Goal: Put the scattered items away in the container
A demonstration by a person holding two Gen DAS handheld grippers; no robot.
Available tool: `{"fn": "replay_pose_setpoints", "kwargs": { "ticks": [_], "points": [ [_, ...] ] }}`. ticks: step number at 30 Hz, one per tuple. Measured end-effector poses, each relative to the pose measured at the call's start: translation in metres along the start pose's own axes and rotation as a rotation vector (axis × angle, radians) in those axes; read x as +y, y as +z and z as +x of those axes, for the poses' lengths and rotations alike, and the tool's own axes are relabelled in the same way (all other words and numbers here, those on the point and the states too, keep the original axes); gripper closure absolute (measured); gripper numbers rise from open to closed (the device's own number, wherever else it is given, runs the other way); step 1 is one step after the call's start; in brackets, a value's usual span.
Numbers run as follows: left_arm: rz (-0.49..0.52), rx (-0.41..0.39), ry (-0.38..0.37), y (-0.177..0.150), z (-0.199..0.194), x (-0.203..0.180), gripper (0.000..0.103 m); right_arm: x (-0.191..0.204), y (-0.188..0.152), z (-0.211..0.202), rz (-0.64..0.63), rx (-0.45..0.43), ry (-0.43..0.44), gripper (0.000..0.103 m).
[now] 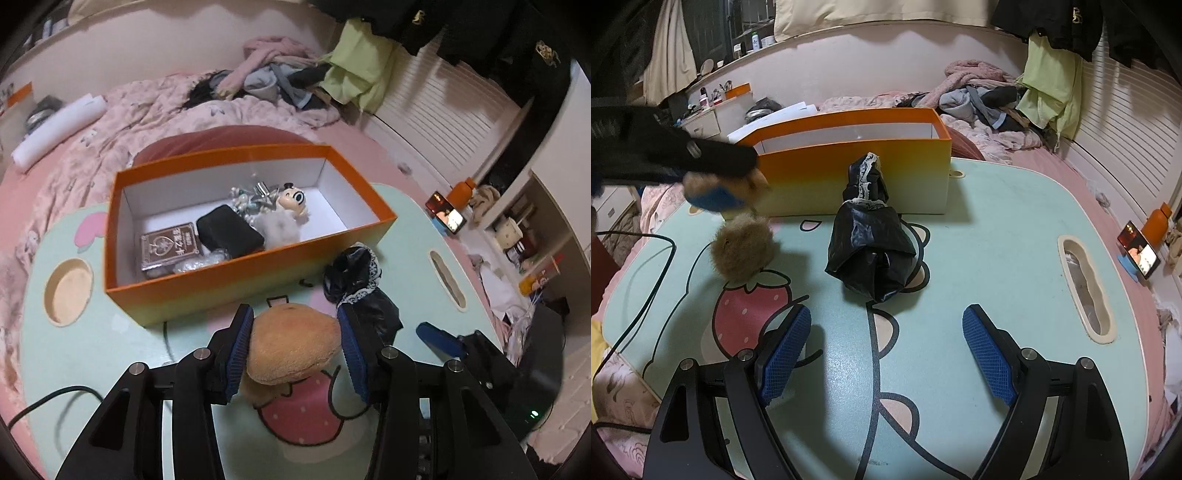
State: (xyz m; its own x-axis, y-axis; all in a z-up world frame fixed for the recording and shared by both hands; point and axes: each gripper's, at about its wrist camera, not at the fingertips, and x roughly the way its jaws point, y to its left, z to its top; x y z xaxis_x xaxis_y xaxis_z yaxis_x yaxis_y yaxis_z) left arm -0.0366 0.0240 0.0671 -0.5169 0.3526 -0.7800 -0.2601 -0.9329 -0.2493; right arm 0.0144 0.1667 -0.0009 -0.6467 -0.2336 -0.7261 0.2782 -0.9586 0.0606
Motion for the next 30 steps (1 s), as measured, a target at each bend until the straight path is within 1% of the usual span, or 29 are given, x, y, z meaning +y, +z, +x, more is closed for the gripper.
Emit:
{"fn": "replay_pose_setpoints", "kwargs": {
  "ticks": [1, 2, 4, 6, 8, 11, 13, 16, 19, 20, 23, 24, 30],
  "points": [
    [-0.002, -0.001, -0.013, -0.001, 0.003, 0.000, 0.051, 0.000, 0.000, 0.000, 0.000, 0.000, 0.001, 0.019],
    [-0.004, 0.001, -0.030, -0.003, 0.005, -0.001, 0.040, 0.000, 0.000, 0.000, 0.001, -0.001, 0.001, 0.019],
    [-0.015, 0.003, -0.059, -0.003, 0.007, -0.002, 0.029, 0.000, 0.000, 0.000, 0.000, 0.000, 0.002, 0.019],
    [-0.024, -0.034, -0.066, -0.007, 0.000, 0.001, 0.028, 0.000, 0.000, 0.000, 0.000, -0.001, 0.003, 0.019],
    [-0.033, -0.065, -0.045, -0.012, -0.008, 0.006, 0.021, 0.000, 0.000, 0.000, 0.000, -0.001, 0.003, 0.019],
    [-0.072, -0.091, 0.039, -0.028, -0.017, 0.019, 0.015, -0.001, 0.000, 0.000, 0.000, -0.001, 0.003, 0.019],
    [-0.089, -0.087, 0.084, -0.043, -0.016, 0.025, 0.011, -0.001, -0.001, 0.000, 0.000, 0.000, 0.004, 0.019],
    [-0.074, -0.040, 0.106, -0.066, -0.007, 0.028, 0.010, -0.001, -0.001, 0.000, -0.001, 0.000, 0.003, 0.019],
    [-0.052, -0.022, 0.163, -0.084, 0.002, 0.025, 0.009, -0.001, -0.001, 0.000, 0.001, 0.001, 0.002, 0.019],
    [-0.020, -0.034, 0.191, -0.088, 0.002, 0.021, 0.007, -0.001, -0.001, 0.000, 0.000, 0.002, 0.002, 0.019],
    [0.053, -0.008, 0.266, -0.091, 0.010, 0.011, 0.000, -0.001, -0.001, 0.000, -0.001, 0.003, -0.002, 0.019],
    [0.057, -0.012, 0.254, -0.092, 0.010, 0.010, 0.000, -0.001, -0.001, 0.000, 0.000, 0.002, -0.001, 0.019],
    [0.055, -0.020, 0.249, -0.091, 0.007, 0.012, 0.000, 0.000, -0.002, 0.000, -0.001, 0.001, 0.000, 0.019]
  ]
}}
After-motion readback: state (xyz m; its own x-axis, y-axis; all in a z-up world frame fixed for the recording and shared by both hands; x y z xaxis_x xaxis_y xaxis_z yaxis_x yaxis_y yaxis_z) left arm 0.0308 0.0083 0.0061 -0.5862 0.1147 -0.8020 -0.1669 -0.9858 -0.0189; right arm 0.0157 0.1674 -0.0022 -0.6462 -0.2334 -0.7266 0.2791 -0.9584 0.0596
